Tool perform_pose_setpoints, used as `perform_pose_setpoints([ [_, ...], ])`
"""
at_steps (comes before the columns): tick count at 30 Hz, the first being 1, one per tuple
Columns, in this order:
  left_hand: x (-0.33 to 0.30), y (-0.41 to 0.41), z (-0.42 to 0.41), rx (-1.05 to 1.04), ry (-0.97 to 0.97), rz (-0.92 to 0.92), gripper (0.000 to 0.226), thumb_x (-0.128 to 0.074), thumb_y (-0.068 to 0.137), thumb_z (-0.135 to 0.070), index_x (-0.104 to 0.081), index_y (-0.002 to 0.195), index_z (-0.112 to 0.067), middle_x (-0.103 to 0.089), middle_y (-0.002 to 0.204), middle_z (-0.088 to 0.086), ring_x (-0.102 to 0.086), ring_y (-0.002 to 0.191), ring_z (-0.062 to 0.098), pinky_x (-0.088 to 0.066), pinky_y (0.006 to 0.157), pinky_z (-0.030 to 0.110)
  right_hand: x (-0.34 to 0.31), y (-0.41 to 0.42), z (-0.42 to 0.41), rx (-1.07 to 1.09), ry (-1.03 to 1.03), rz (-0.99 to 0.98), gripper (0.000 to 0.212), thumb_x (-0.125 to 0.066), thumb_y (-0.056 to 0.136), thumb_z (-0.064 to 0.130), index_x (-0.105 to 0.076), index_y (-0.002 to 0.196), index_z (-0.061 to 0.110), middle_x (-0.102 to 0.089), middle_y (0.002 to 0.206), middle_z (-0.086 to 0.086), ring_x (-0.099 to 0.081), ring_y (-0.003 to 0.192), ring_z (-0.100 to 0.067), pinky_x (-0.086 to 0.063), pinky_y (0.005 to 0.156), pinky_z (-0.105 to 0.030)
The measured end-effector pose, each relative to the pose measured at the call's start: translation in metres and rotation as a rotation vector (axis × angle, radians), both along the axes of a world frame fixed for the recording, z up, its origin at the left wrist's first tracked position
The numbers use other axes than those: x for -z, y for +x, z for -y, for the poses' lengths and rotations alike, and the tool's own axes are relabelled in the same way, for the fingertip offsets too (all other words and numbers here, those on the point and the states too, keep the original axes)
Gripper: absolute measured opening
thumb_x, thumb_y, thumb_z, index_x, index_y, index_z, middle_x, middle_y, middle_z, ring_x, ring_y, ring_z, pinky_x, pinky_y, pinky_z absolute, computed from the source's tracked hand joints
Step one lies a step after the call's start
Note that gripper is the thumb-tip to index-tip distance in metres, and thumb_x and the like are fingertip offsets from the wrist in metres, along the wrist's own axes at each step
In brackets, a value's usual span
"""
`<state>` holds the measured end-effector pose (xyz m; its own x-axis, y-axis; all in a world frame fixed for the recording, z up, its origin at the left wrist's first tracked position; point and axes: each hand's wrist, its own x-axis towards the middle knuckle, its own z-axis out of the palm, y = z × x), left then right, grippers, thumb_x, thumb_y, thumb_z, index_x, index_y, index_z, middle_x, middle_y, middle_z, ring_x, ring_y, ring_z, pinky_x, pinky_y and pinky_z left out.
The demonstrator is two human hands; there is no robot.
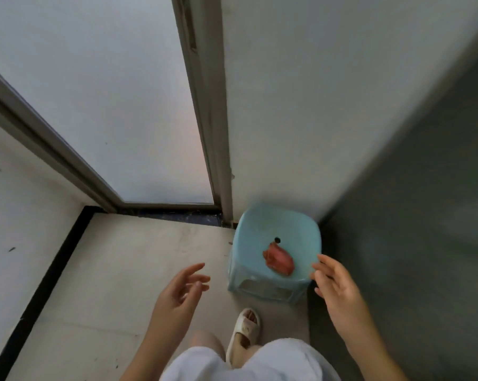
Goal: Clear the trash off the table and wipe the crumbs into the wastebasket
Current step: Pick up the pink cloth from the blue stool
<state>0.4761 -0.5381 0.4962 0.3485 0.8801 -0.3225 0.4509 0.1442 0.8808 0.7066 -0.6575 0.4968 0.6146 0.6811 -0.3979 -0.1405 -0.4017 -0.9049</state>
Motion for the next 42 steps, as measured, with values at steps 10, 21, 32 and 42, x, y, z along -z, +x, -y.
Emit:
perform_pose_setpoints([
  [10, 0.166, 0.128, -0.112, 0.492, -0.064, -0.307, 0.044, -0.054, 0.090, -0.011, -0.054, 0.117, -0.045, -0.067, 0.111, -0.010, -0.062, 0.103, 0.005, -0.049, 0.095, 0.025, 0.179, 0.070, -0.087, -0.107, -0.444, 0.304, 0.043, -0.062, 0.083, 0.012, -0.054, 0.124, 0.005, -0.053, 0.118, -0.014, -0.055, 0.110, -0.032, -0.045, 0.094, -0.037],
  [21, 0.343, 0.169, -0.116, 1.029, 0.383, -0.760, 0.067, -0.059, 0.078, -0.013, -0.040, 0.143, -0.012, -0.028, 0.154, 0.021, -0.024, 0.144, 0.037, -0.018, 0.115, 0.047, 0.347, 0.060, -0.111, -0.351, -0.650, 0.643, 0.042, -0.068, 0.077, 0.013, -0.057, 0.118, 0.014, -0.053, 0.120, -0.017, -0.048, 0.111, -0.038, -0.046, 0.090, -0.050],
  [32, 0.177, 0.175, -0.132, 0.864, -0.009, -0.458, 0.052, -0.050, 0.093, -0.018, -0.037, 0.143, -0.014, -0.052, 0.136, 0.012, -0.052, 0.124, 0.023, -0.037, 0.101, 0.027, 0.175, 0.049, -0.090, 0.226, -0.425, 0.090, 0.024, -0.063, 0.080, 0.024, -0.061, 0.103, 0.026, -0.063, 0.104, -0.005, -0.062, 0.096, -0.019, -0.052, 0.081, -0.031],
  [42, -0.002, 0.042, -0.139, 0.468, 0.155, -0.004, 0.047, -0.055, 0.090, -0.012, -0.052, 0.109, -0.055, -0.069, 0.092, -0.018, -0.062, 0.091, -0.012, -0.044, 0.078, 0.000, 0.011, -0.006, -0.086, 0.314, 0.052, 0.011, 0.021, -0.063, 0.084, 0.011, -0.065, 0.094, 0.029, -0.069, 0.090, 0.007, -0.063, 0.076, 0.003, -0.048, 0.063, -0.012],
])
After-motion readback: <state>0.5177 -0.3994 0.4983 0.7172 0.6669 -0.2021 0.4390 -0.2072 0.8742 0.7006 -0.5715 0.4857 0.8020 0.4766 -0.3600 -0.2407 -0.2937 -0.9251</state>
